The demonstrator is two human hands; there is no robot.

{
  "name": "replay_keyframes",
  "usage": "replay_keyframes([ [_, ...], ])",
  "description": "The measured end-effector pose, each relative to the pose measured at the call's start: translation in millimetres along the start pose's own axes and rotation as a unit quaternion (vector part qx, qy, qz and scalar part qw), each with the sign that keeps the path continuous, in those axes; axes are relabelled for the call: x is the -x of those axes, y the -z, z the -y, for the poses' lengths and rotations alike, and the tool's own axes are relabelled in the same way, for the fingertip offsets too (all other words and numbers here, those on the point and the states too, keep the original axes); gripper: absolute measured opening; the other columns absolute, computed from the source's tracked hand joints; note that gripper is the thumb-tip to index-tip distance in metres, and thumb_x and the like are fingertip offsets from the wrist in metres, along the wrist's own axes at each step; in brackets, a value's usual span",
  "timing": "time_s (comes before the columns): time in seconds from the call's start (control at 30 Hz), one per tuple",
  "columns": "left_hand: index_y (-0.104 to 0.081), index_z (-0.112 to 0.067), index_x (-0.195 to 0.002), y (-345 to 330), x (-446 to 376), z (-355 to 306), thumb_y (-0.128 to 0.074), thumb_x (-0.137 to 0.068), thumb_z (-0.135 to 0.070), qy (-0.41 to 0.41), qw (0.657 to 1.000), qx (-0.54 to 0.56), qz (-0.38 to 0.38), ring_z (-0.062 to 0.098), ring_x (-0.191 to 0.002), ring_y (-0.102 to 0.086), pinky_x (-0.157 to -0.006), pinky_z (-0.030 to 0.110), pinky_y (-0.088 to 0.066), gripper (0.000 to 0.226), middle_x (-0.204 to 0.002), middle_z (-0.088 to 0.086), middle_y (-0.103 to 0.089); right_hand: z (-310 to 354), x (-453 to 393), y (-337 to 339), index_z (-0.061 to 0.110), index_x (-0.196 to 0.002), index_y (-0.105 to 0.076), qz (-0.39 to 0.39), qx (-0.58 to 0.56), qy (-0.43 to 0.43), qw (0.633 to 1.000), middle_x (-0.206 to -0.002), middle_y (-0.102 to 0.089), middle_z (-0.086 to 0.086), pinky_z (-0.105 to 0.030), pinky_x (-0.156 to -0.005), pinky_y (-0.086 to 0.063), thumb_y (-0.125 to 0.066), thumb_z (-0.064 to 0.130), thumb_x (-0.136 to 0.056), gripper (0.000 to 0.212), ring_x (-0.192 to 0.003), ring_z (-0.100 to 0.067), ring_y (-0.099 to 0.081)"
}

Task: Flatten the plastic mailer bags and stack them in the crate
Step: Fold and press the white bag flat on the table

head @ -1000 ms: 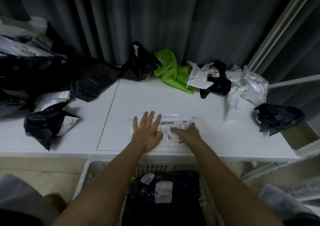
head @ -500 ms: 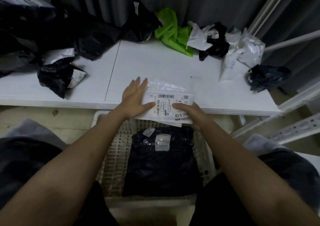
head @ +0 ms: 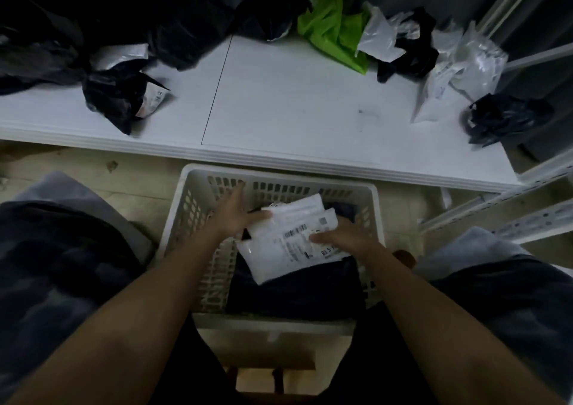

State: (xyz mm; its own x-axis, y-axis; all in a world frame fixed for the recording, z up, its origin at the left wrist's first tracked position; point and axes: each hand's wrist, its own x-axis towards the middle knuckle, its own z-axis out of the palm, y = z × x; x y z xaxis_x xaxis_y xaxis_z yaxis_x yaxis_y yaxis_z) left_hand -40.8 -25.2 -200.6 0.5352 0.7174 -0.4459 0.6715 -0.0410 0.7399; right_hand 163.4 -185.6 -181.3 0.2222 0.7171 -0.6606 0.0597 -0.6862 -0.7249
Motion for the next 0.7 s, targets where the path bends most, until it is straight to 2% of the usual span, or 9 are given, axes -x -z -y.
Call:
replay_keyframes([
  [0.07,-0.009,-0.021,-0.153,-3.2,0.5,-2.3,-0.074,-0.069,-0.059,-0.044,0.991,-0.116,0.04,0.028,-0.146,-0.012,-0.115,0.044,-0.02,0.113,-0.159,0.004,-0.01,6.7,-10.1,-6.6,0.018,-0.111,-0.063,0.013,0.098,0.032,0.995,-0.109,-0.066,-0.001,-0.02,-0.068,-0.051,-0.075,0.015,-0.082,0.031,-0.089,-0.01,-0.064],
  [0.13,-0.014,-0.022,-0.152,-10.2,-4.5,-5.5,-0.076,-0.063,-0.064,-0.099,0.972,-0.184,0.103,0.028,-0.144,-0.019,-0.113,0.044,-0.023,0.116,-0.156,0.003,-0.02,18.7,-21.8,-13.1,0.019,-0.107,-0.063,0.029,0.148,0.068,0.986,-0.107,-0.066,0.0,-0.024,-0.075,-0.051,-0.076,0.013,-0.081,0.03,-0.094,-0.014,-0.063],
  [0.2,-0.022,-0.021,-0.149,-18.6,-6.6,-7.2,-0.082,-0.063,-0.053,-0.123,0.969,-0.168,0.13,0.022,-0.133,-0.038,-0.101,0.034,-0.036,0.109,-0.145,-0.001,-0.039,33.1,-26.6,-18.3,0.021,-0.103,-0.063,0.036,0.17,0.096,0.98,-0.103,-0.066,0.002,-0.027,-0.077,-0.05,-0.078,0.013,-0.078,0.03,-0.093,-0.014,-0.063],
  [0.3,-0.037,-0.025,-0.142,-16.9,-11.8,-1.6,-0.086,-0.065,-0.041,-0.098,0.988,-0.07,0.092,0.013,-0.117,-0.051,-0.089,0.027,-0.044,0.093,-0.13,-0.009,-0.052,51.5,-44.4,-22.5,0.025,-0.101,-0.064,0.037,0.185,0.114,0.975,-0.1,-0.068,0.003,-0.026,-0.076,-0.052,-0.083,0.017,-0.072,0.035,-0.088,-0.013,-0.065],
  [0.4,-0.058,-0.023,-0.12,-2.1,-16.4,11.3,-0.085,-0.068,-0.029,-0.06,0.992,0.042,0.101,0.014,-0.098,-0.065,-0.078,0.025,-0.052,0.06,-0.108,-0.006,-0.066,58.4,-57.5,-27.8,0.021,-0.111,-0.065,0.012,0.085,0.112,0.99,-0.106,-0.067,0.005,-0.025,-0.08,-0.055,-0.087,0.022,-0.067,0.049,-0.093,-0.009,-0.064],
  [0.5,-0.067,-0.016,-0.108,18.2,-21.4,33.7,-0.081,-0.074,-0.02,-0.009,0.983,0.145,0.108,0.016,-0.096,-0.068,-0.088,0.037,-0.054,0.037,-0.109,0.003,-0.071,48.4,-77.0,-39.2,0.025,-0.121,-0.061,0.008,-0.065,0.061,0.996,-0.121,-0.064,0.001,-0.037,-0.095,-0.052,-0.09,0.036,-0.054,0.073,-0.108,-0.016,-0.062],
  [0.57,-0.066,-0.011,-0.111,27.2,-21.9,46.2,-0.074,-0.08,-0.014,0.028,0.975,0.196,0.101,0.017,-0.098,-0.068,-0.09,0.035,-0.054,0.032,-0.114,0.009,-0.069,33.8,-88.6,-50.8,0.026,-0.126,-0.058,0.042,-0.139,0.006,0.989,-0.121,-0.066,-0.001,-0.046,-0.1,-0.047,-0.089,0.04,-0.051,0.082,-0.111,-0.022,-0.063],
  [0.63,-0.063,-0.008,-0.118,31.9,-26.6,57.9,-0.068,-0.085,-0.014,0.043,0.971,0.209,0.107,0.018,-0.102,-0.067,-0.091,0.035,-0.053,0.034,-0.115,0.008,-0.068,23.0,-95.9,-69.0,0.027,-0.127,-0.058,0.087,-0.167,-0.032,0.982,-0.119,-0.068,0.002,-0.043,-0.098,-0.048,-0.086,0.034,-0.061,0.072,-0.111,-0.022,-0.063],
  [0.7,-0.059,-0.009,-0.124,31.6,-34.1,69.7,-0.066,-0.087,-0.017,0.035,0.974,0.185,0.129,0.019,-0.105,-0.065,-0.091,0.035,-0.053,0.038,-0.117,0.005,-0.067,14.0,-105.1,-92.7,0.021,-0.125,-0.06,0.102,-0.186,-0.033,0.977,-0.119,-0.068,0.0,-0.035,-0.087,-0.055,-0.076,0.017,-0.078,0.05,-0.108,-0.02,-0.065],
])
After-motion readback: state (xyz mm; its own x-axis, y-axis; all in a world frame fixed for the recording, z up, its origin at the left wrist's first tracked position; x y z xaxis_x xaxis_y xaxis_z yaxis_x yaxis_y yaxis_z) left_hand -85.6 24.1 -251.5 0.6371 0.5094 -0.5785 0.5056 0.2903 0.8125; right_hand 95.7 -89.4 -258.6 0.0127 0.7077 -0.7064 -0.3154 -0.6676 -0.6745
